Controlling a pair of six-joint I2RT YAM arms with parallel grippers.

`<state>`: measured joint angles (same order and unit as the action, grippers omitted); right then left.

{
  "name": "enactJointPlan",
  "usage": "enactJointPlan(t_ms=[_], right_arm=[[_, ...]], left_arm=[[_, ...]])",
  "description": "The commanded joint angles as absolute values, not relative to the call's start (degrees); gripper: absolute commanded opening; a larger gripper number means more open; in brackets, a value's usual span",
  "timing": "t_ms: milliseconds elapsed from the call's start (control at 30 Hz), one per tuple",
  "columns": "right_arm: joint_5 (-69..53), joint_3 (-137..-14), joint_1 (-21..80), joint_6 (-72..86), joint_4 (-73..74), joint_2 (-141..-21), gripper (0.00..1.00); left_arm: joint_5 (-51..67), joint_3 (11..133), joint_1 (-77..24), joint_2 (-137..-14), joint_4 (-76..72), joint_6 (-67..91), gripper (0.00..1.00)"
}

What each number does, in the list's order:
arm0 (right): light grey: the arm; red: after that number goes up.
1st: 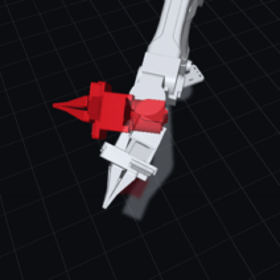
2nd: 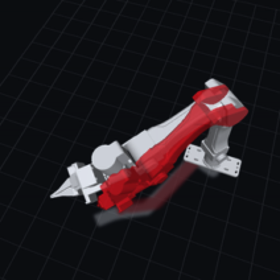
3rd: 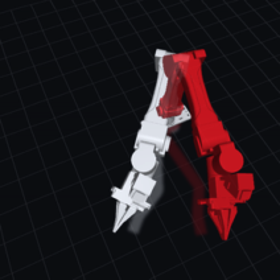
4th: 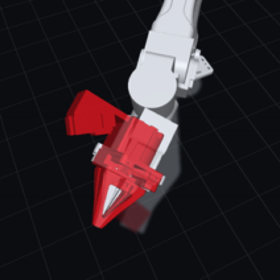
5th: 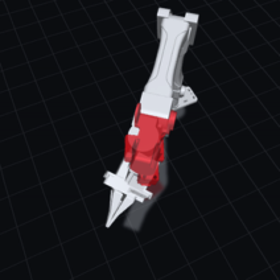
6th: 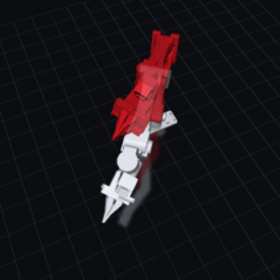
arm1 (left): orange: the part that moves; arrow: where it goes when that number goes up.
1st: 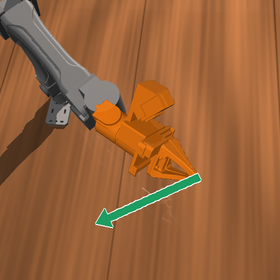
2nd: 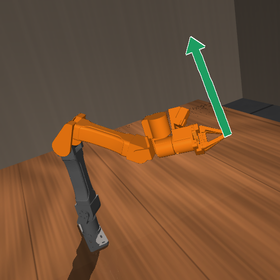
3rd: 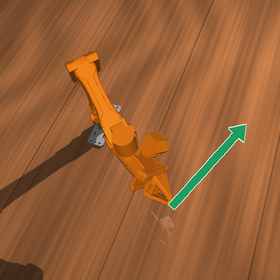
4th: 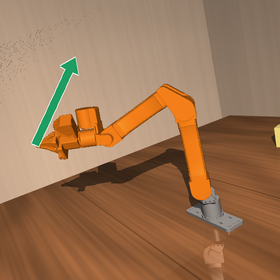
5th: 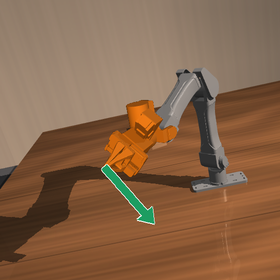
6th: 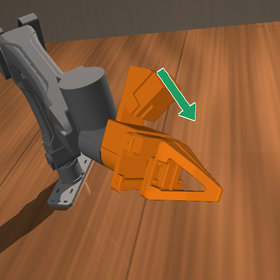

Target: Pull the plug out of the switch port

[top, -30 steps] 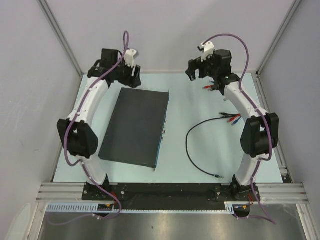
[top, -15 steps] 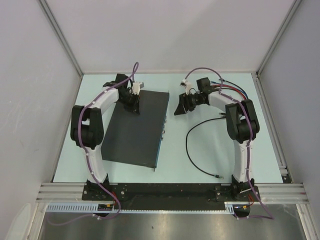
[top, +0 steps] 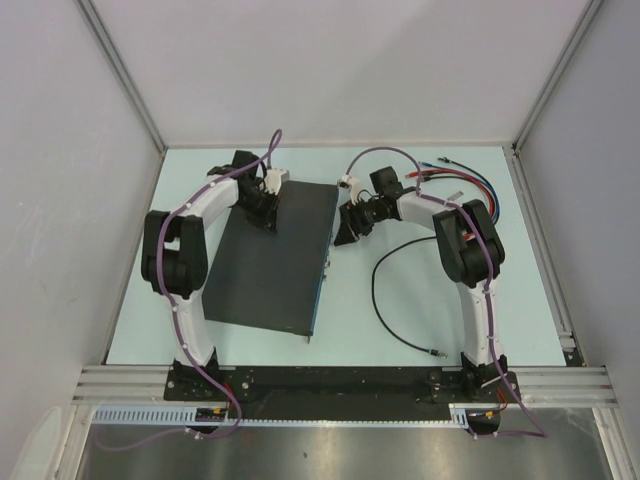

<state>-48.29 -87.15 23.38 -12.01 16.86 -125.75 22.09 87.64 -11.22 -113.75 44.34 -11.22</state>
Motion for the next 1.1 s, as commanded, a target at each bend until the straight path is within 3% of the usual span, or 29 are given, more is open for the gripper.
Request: enactJointPlan(t_ms=[0, 367, 733, 867, 1000, 1067], right_arm=[[-46.58, -87.63, 23.29, -13.00, 15.64, -126.92, 0.59], [-47.02, -88.15, 27.33, -34.53, 23.55, -124.89, 0.53], [-41.92, -91.14, 29.53, -34.37, 23.12, -126.91, 0.54], [-40.09, -90.97, 29.97, -34.28, 21.45, -126.65, 0.42], [-39.38, -92.28, 30.23, -34.10, 20.74, -127.44, 0.36], [-39.37, -93.16, 30.50, -34.80, 22.06, -127.97, 0.28]], left_arm=[[20.92, 87.01, -12.22, -111.71, 44.91, -13.27, 0.03], [19.60, 88.42, -12.66, -111.89, 44.39, -13.62, 0.04], [20.39, 88.42, -12.66, -111.36, 43.51, -13.18, 0.04], [20.74, 88.68, -12.66, -111.53, 43.33, -12.92, 0.04], [21.36, 89.65, -12.66, -111.97, 43.33, -12.66, 0.04], [21.62, 90.52, -12.66, -112.15, 43.42, -12.48, 0.04]])
